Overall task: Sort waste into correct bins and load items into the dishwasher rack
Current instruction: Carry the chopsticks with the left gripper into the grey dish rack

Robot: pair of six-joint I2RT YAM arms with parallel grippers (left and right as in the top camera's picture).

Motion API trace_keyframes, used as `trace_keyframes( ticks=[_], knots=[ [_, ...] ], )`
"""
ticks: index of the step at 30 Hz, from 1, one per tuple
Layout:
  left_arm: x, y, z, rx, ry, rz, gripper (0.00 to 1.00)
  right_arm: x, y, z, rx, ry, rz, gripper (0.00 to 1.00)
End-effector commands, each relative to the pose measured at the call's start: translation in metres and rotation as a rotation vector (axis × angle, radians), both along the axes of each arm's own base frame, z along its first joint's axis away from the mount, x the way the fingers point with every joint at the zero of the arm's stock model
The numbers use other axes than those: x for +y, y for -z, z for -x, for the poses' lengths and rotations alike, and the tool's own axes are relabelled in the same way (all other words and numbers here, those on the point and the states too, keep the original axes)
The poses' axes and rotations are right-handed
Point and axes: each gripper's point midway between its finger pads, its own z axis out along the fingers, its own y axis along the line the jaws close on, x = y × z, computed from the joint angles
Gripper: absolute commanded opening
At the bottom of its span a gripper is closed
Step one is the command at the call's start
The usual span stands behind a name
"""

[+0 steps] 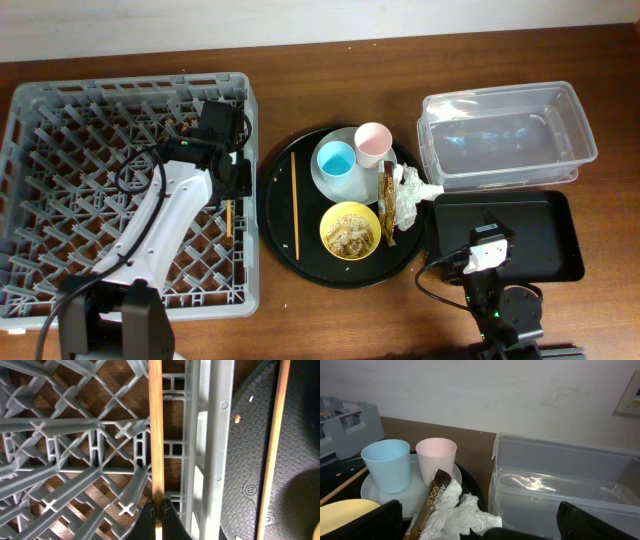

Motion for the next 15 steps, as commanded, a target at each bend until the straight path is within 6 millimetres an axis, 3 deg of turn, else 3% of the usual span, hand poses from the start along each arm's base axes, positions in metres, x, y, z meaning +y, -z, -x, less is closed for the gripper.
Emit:
trace_keyframes(
  ticks=[1,2,3,6,9,11,13,15],
  knots=[
    [-0.002,0.000,-0.002,0.002,0.016,0.012,0.41,0.002,0.002,0.000,0.001,-0.011,0.007,0.99],
    [-0.002,0.000,-0.001,0.004,0.015,0.012,0.55,0.002,0.002,0.000,0.001,-0.011,0.007,0.99],
    [-0.002,0.000,-0.002,0.003,0.015,0.012,0.59,0.002,0.002,0.000,0.001,-0.011,0.007,0.99],
    [-0.002,-0.014,-0.005,-0.027,0.016,0.019,0.60,0.002,0.002,0.000,0.001,-0.011,0.007,0.99],
    [-0.007,-0.065,-0.008,-0.121,0.023,0.056,0.60,0.002,0.002,0.000,0.001,-0.011,0.007,0.98],
    [-0.019,-0.100,0.000,-0.199,0.058,0.111,0.60,0.002,0.002,0.000,0.001,-0.011,0.007,0.99],
    [-0.034,-0.112,0.013,-0.210,0.102,0.148,0.60,0.002,0.002,0.000,0.001,-0.011,0.007,0.99],
    [-0.046,-0.111,0.024,-0.184,0.144,0.147,0.60,0.002,0.002,0.000,0.001,-0.011,0.007,0.99]
  ],
)
